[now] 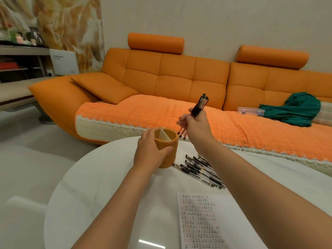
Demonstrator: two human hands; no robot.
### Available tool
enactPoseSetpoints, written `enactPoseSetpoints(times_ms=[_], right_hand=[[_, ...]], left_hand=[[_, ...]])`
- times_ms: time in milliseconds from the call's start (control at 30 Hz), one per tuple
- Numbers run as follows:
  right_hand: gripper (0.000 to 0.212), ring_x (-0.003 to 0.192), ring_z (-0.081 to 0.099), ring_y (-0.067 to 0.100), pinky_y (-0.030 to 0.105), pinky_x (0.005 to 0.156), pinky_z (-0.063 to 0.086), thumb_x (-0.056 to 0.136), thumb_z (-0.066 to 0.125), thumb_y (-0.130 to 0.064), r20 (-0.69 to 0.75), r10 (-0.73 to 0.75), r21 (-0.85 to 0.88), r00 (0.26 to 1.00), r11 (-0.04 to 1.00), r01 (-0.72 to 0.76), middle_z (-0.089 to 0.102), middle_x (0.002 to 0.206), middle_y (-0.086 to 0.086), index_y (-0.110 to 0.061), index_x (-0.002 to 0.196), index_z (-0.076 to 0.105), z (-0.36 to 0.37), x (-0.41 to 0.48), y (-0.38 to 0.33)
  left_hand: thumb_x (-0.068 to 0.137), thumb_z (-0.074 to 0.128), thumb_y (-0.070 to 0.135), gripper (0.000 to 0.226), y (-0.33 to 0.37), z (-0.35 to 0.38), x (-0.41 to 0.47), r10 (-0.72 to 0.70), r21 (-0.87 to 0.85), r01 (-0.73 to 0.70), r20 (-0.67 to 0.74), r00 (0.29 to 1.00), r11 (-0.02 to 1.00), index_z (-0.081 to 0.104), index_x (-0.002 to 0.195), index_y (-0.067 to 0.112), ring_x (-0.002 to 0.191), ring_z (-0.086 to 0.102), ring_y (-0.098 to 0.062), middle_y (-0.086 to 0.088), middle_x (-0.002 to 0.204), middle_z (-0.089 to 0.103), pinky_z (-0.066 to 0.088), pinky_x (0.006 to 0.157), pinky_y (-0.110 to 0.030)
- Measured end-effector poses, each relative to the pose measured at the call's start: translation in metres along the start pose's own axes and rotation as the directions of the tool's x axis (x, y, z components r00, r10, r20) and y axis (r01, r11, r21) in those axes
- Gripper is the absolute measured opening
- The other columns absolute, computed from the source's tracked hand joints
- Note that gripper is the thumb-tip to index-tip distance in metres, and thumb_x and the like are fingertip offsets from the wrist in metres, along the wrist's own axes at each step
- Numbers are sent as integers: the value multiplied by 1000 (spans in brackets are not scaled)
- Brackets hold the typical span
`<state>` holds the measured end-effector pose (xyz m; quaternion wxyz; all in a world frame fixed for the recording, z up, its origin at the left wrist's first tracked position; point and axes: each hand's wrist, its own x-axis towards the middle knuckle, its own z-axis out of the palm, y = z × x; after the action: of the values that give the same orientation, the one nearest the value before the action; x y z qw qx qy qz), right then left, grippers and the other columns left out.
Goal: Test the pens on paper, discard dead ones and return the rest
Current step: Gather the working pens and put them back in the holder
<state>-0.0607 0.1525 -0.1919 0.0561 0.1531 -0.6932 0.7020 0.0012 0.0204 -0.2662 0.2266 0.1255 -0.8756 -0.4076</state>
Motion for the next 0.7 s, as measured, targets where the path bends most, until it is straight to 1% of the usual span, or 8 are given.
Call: enactPoseSetpoints(times_ms=[67, 133, 233, 300, 400, 533, 633, 700], right_hand=[[20, 84, 65, 22, 36, 77, 51, 106, 34, -3, -25, 34, 45, 999, 998, -33, 63, 92, 7, -19, 116, 40, 9, 8, 3], [20, 84, 66, 20, 33, 71, 48, 106, 34, -4, -35, 73, 61, 997, 996, -71, 64, 91, 4, -20, 118, 39, 20, 14, 7], [19, 83, 65, 20, 34, 70, 47, 106, 34, -8, -17, 109, 7, 994, 994, -109, 64, 91, 3, -20, 120, 39, 33, 19, 15], [19, 79, 60, 18, 33, 67, 44, 106, 35, -12, -4, 120, -105, 993, 987, -120, 64, 91, 3, -19, 123, 40, 38, 19, 19], [17, 78, 55, 15, 31, 62, 43, 106, 39, -19, -5, 161, -287, 987, 945, -156, 64, 106, 3, -24, 121, 45, 39, 22, 29], [18, 103, 58, 29, 44, 84, 52, 102, 42, -34, 46, 274, -480, 961, 849, -219, 61, 115, 8, -27, 114, 53, 36, 20, 42], [29, 90, 59, 21, 34, 71, 47, 104, 46, -33, 133, 311, -497, 941, 842, -208, 63, 110, 6, -17, 127, 54, 32, 14, 47], [27, 88, 57, 22, 35, 71, 46, 103, 49, -23, 174, 284, -483, 943, 859, -170, 62, 111, 8, -15, 129, 51, 29, 11, 49]], left_hand=[[73, 84, 47, 82, -2, -1, 4, -14, -43, 13, -5, 1000, 999, 37, 139, 37, 119, 48, -18, 9, 138, 45, 47, 87, -33], [72, 86, 45, 82, -5, -4, 7, -12, -86, 15, 24, 1000, 996, 37, 138, 37, 116, 47, -16, 9, 136, 46, 43, 85, -31], [73, 87, 39, 88, -12, -12, 12, -13, -170, 32, 114, 993, 985, 33, 142, 38, 125, 46, -17, 10, 140, 46, 41, 90, -32], [74, 87, 35, 95, -17, -18, 15, -11, -205, 48, 177, 984, 978, 28, 147, 38, 132, 43, -19, 9, 146, 43, 41, 96, -33], [78, 85, 33, 98, -20, -22, 16, 1, -219, 52, 232, 973, 974, 21, 153, 39, 138, 39, -22, 7, 152, 38, 39, 102, -36], [80, 82, 38, 100, -22, -19, 16, 2, -193, 44, 231, 973, 980, 17, 157, 36, 144, 32, -21, 7, 158, 30, 38, 109, -41], [78, 80, 48, 103, -20, -14, 13, 23, -130, 3, 194, 981, 991, 18, 158, 30, 144, 29, -19, 8, 160, 22, 37, 111, -41], [76, 80, 52, 105, -19, -11, 11, 25, -119, -6, 159, 987, 993, 21, 158, 26, 143, 30, -18, 8, 155, 23, 37, 113, -39]])
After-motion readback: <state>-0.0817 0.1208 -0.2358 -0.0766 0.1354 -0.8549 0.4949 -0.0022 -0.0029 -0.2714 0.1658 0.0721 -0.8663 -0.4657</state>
